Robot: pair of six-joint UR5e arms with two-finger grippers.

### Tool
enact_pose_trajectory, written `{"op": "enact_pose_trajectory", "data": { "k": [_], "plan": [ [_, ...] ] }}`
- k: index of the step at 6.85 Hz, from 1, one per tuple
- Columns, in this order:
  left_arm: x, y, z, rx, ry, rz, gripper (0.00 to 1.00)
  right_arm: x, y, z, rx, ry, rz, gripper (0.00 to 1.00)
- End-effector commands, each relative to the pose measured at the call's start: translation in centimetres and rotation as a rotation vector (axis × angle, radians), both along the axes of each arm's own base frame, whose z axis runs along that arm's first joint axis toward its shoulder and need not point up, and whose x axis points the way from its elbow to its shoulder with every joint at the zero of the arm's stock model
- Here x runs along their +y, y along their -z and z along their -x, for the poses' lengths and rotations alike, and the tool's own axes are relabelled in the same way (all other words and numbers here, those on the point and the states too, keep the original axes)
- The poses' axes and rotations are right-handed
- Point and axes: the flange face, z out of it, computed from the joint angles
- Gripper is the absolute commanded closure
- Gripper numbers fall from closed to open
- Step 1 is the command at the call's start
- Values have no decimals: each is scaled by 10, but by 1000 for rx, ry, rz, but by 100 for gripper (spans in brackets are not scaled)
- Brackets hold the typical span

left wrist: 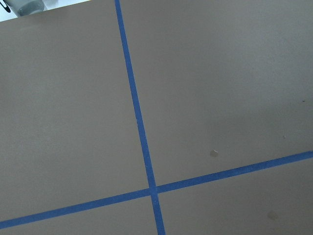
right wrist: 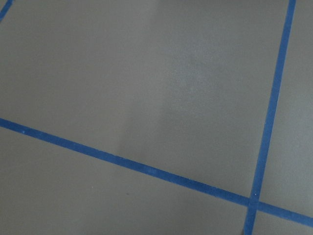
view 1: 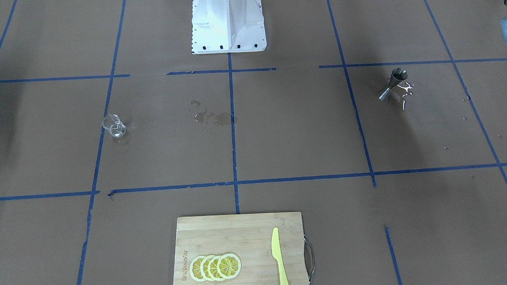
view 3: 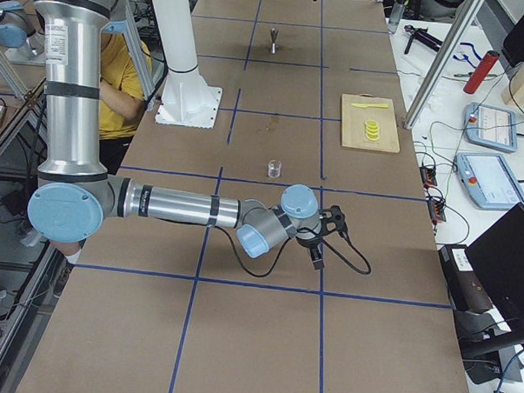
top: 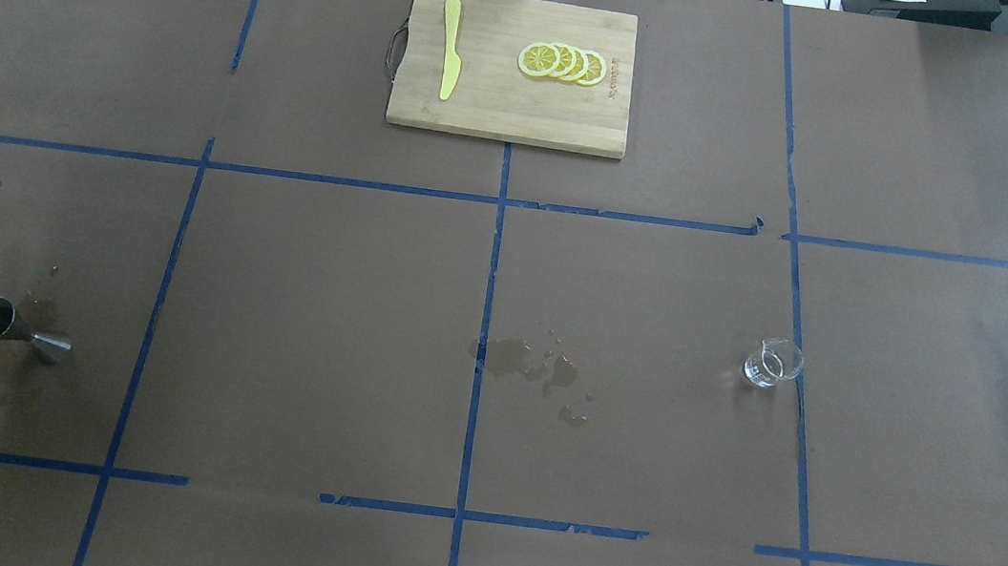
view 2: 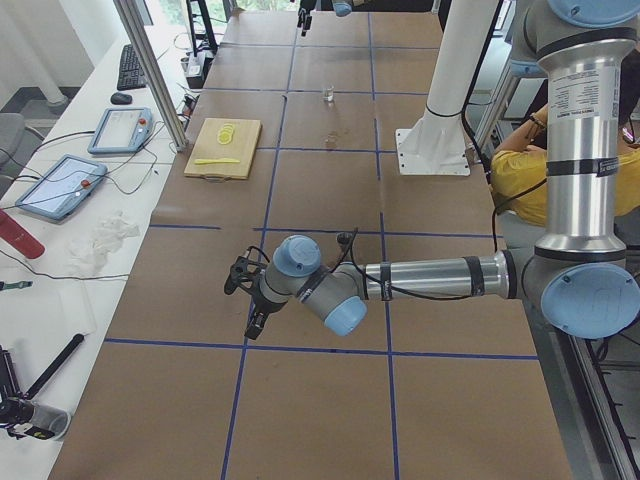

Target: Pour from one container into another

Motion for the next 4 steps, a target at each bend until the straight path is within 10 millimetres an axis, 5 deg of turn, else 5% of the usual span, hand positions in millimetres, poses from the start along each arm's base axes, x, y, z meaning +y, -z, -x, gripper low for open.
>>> {"op": "enact_pose_trajectory", "data": {
  "k": [1,2,4],
  "plan": [
    [11,18,-21,217,-185,85,0,-21,4,-22,22,160,9,0],
    [9,5,-22,208,-182,151,0,-27,10,-36,-7,202,54,0],
    [2,30,-31,205,-193,236,0,-25,0,-36,-1,268,85,0]
  ]
}}
